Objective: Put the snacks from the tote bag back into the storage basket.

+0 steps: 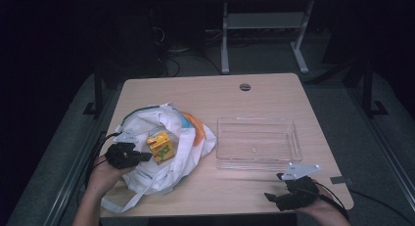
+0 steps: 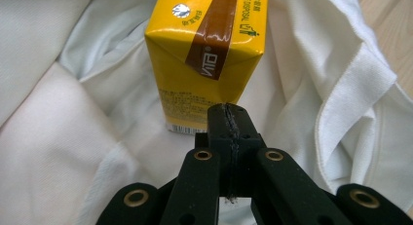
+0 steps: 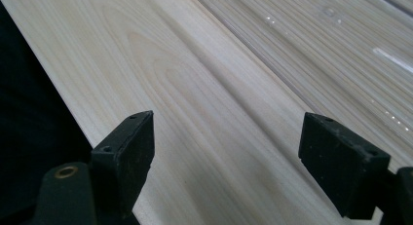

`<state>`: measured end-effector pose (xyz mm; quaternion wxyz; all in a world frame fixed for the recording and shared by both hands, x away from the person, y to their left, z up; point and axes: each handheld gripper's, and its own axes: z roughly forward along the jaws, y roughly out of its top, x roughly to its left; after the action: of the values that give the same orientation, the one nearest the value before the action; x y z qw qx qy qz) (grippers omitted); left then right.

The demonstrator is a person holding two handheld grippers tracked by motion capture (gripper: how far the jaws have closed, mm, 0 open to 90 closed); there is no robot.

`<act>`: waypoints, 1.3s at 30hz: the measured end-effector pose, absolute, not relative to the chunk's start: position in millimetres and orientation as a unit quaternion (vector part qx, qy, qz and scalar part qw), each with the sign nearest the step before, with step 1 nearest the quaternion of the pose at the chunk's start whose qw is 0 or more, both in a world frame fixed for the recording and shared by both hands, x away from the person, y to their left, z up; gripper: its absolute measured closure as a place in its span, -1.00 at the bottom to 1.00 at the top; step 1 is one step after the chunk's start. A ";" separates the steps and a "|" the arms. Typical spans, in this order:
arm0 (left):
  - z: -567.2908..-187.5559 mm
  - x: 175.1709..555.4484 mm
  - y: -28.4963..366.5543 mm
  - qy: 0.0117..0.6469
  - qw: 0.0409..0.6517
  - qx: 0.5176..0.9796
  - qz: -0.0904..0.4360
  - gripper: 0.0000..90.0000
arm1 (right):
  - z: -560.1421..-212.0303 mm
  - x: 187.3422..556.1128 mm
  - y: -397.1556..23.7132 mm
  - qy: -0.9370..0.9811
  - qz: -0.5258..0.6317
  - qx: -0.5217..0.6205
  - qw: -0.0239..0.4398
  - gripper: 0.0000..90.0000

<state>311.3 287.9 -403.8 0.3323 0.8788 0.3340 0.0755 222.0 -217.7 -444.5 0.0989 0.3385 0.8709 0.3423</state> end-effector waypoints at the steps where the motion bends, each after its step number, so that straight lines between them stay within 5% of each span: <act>1: -403.7 311.4 287.3 0.331 0.331 0.880 0.075 1.00 | -444.7 222.0 -217.7 0.871 0.342 0.338 0.099 -0.54; 22: -399.4 307.7 287.0 0.331 0.339 0.878 0.066 0.94 | -444.1 221.3 -218.5 0.871 0.342 0.338 0.100 -0.54; 27: -392.4 306.7 295.7 0.351 0.350 0.866 0.059 0.67 | -444.1 221.2 -219.4 0.870 0.342 0.340 0.101 -0.54; 33: -383.9 306.0 299.3 0.375 0.341 0.861 0.054 0.03 | -444.1 220.6 -219.2 0.871 0.341 0.340 0.100 -0.54; 39: -371.3 305.7 294.2 0.376 0.336 0.862 0.053 -0.26 | -444.0 221.1 -218.6 0.871 0.339 0.341 0.099 -0.54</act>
<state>305.7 294.2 -371.3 0.3356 0.8621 0.3760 0.0525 221.1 -218.6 -444.0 0.0986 0.3409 0.8712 0.3391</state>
